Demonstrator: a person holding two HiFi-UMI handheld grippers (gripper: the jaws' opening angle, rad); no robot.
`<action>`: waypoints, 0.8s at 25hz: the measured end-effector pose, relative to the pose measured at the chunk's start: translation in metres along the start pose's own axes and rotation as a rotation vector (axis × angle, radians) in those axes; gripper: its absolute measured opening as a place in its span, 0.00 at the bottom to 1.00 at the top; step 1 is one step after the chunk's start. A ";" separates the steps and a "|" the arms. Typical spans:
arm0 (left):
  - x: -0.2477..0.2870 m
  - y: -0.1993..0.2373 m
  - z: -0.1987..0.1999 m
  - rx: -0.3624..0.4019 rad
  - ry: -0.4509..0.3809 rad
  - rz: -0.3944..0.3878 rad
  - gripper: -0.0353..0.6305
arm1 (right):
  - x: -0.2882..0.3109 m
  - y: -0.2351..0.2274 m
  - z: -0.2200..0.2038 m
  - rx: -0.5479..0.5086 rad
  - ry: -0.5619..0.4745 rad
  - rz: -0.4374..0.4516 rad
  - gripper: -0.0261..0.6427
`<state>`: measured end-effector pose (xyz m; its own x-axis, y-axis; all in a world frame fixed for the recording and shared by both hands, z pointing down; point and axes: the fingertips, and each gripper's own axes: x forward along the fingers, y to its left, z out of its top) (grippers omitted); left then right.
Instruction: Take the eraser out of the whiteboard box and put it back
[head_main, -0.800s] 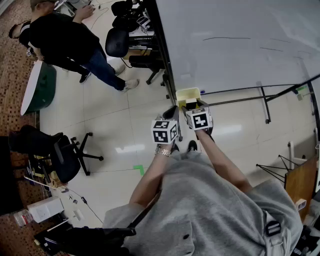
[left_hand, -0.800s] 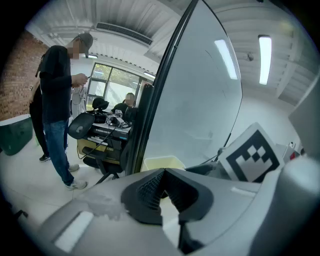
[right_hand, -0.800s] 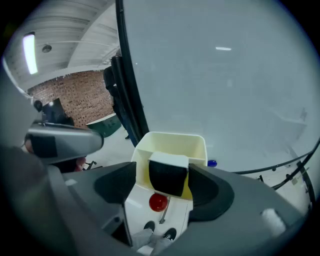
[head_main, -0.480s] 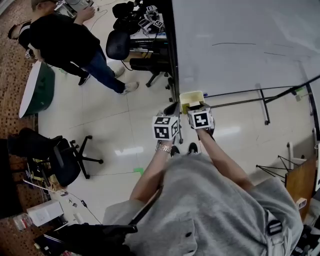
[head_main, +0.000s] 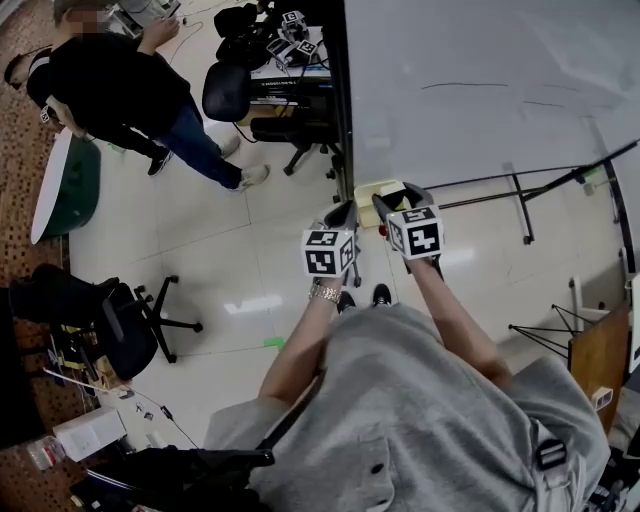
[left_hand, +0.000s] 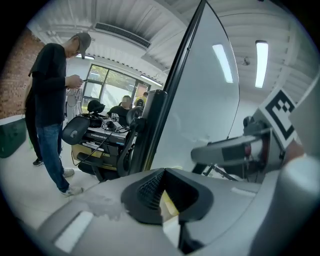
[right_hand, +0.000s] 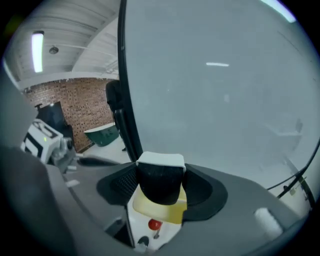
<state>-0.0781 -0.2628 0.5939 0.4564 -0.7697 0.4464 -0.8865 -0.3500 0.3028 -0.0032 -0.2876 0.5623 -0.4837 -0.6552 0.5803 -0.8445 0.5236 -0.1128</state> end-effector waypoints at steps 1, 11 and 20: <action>-0.001 -0.001 -0.001 -0.002 -0.001 -0.001 0.06 | -0.005 -0.002 0.014 0.010 -0.041 -0.002 0.45; -0.013 0.007 -0.004 -0.011 -0.006 0.024 0.06 | 0.034 -0.014 -0.003 0.032 -0.079 -0.050 0.45; -0.012 0.004 -0.010 -0.013 0.003 0.029 0.06 | 0.062 -0.014 -0.045 -0.007 0.037 -0.027 0.46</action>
<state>-0.0863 -0.2495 0.5981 0.4308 -0.7779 0.4575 -0.8982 -0.3206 0.3008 -0.0106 -0.3113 0.6360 -0.4517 -0.6486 0.6126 -0.8556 0.5096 -0.0913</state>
